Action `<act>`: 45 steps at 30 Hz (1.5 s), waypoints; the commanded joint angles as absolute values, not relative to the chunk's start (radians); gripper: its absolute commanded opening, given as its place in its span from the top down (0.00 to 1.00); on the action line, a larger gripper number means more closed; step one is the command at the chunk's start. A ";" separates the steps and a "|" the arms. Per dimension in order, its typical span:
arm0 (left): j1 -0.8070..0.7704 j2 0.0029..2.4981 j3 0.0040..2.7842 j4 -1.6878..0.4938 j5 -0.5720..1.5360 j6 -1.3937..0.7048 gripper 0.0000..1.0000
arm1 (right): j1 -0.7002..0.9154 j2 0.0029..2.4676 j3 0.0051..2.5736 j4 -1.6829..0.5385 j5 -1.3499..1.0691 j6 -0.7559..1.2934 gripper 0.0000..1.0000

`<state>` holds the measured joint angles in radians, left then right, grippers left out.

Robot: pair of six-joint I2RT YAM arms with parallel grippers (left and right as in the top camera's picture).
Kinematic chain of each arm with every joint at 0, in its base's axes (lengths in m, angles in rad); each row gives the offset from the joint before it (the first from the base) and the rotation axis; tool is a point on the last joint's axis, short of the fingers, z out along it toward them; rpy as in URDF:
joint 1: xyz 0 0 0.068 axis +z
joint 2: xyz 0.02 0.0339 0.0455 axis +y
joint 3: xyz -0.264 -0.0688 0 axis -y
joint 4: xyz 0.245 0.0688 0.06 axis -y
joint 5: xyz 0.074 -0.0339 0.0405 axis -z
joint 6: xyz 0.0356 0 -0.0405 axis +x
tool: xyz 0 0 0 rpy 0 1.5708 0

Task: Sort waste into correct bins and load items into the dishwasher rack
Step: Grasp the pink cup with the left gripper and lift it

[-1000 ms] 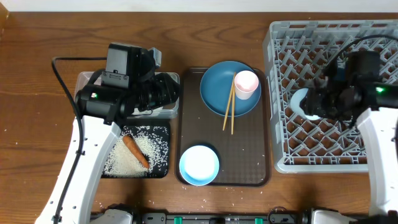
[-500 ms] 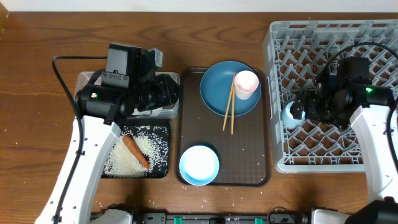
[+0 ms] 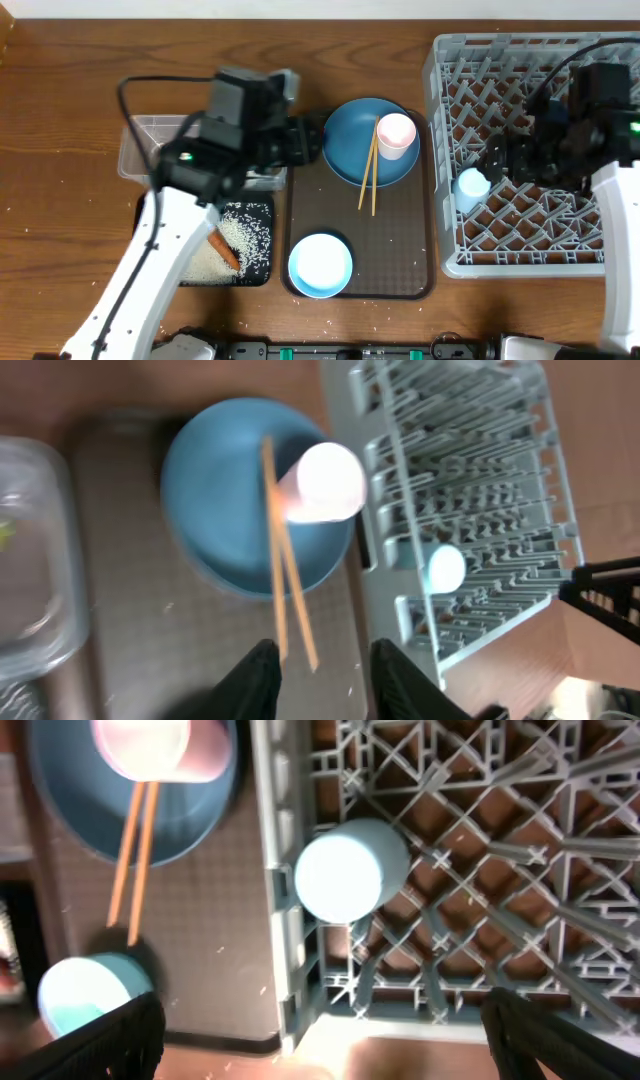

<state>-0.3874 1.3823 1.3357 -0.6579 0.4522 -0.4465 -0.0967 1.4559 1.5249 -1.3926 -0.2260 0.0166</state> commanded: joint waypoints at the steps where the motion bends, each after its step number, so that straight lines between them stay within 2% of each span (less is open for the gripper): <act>1: -0.462 1.449 1.346 -0.570 0.377 -0.515 0.65 | -0.098 1.444 1.551 -1.445 -0.275 0.003 0.01; 3: -0.508 1.496 1.346 -0.488 0.341 -0.534 0.60 | -0.097 1.444 1.551 -1.487 -0.279 0.003 0.01; 6: -0.576 1.587 1.346 -0.352 0.224 -0.548 0.44 | -0.097 1.444 1.550 -1.533 -0.277 0.002 0.01; 7: -0.592 1.616 1.346 -0.318 0.186 -0.548 0.42 | -0.098 1.444 1.550 -1.546 -0.278 0.002 0.01; 10: -0.622 1.712 1.346 -0.228 0.100 -0.548 0.41 | -0.098 1.444 1.550 -1.572 -0.277 0.002 0.01; 22: -0.628 1.939 1.346 -0.162 0.093 -0.556 0.42 | -0.098 1.444 1.550 -1.576 -0.277 0.002 0.01; 24: -0.629 1.950 1.346 -0.149 0.093 -0.556 0.45 | -0.097 1.444 1.550 -1.576 -0.278 0.002 0.01; 30: -0.630 1.954 1.346 -0.132 0.093 -0.556 0.76 | -0.097 1.444 1.550 -1.576 -0.277 0.002 0.01; 32: -0.633 1.954 1.346 -0.132 0.093 -0.556 0.80 | -0.098 1.444 1.550 -1.577 -0.277 0.002 0.01; 45: -0.658 1.989 1.346 -0.122 0.092 -0.556 0.81 | -0.098 1.444 1.550 -1.584 -0.277 0.002 0.01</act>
<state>-0.6567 1.9537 1.3376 -0.1249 0.1040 -0.5537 -0.0967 1.4502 1.5391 -1.5814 -0.2661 0.0135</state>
